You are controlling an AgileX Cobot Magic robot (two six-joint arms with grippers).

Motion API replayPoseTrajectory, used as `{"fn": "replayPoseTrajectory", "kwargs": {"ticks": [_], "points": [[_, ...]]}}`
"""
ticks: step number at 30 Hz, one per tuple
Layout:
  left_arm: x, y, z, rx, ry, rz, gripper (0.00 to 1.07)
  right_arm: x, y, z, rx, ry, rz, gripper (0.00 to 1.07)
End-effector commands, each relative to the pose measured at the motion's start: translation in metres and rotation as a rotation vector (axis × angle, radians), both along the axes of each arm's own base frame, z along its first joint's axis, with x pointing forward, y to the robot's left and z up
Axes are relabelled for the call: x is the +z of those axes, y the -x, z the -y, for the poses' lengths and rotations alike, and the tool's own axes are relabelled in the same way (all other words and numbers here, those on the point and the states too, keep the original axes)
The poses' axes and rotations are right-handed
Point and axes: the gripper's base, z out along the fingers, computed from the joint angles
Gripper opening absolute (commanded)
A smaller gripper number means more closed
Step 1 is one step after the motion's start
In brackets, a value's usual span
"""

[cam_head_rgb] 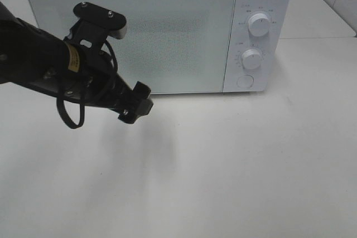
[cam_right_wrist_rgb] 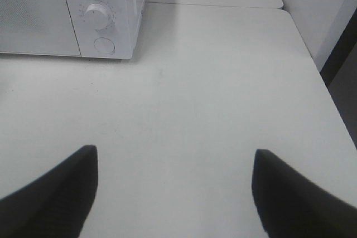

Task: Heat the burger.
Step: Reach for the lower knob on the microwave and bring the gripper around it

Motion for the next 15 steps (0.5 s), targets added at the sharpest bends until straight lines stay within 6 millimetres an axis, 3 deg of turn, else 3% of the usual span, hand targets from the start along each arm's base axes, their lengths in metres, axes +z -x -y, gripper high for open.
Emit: {"fn": "replayPoseTrajectory", "kwargs": {"ticks": [1, 8, 10, 13, 14, 15], "points": [[0.004, 0.01, -0.01, 0.031, -0.073, -0.075, 0.98, 0.0, 0.004, 0.0, -0.007, 0.005, 0.034, 0.73], [0.025, 0.037, -0.04, 0.12, -0.225, -0.26, 0.98, 0.0, 0.004, 0.0, -0.007, 0.005, 0.034, 0.73], [0.028, 0.039, -0.044, 0.139, -0.229, -0.279, 0.98, 0.0, 0.004, 0.0, -0.007, 0.005, 0.034, 0.73], [0.036, 0.038, -0.066, 0.221, -0.237, -0.33, 0.98, 0.0, 0.004, 0.0, -0.007, 0.005, 0.034, 0.73], [0.042, 0.036, -0.083, 0.269, -0.234, -0.347, 0.98, 0.0, 0.004, 0.0, -0.007, 0.005, 0.034, 0.73], [0.042, 0.036, -0.083, 0.269, -0.234, -0.347, 0.98, 0.0, 0.004, 0.0, -0.007, 0.005, 0.034, 0.73]]}}
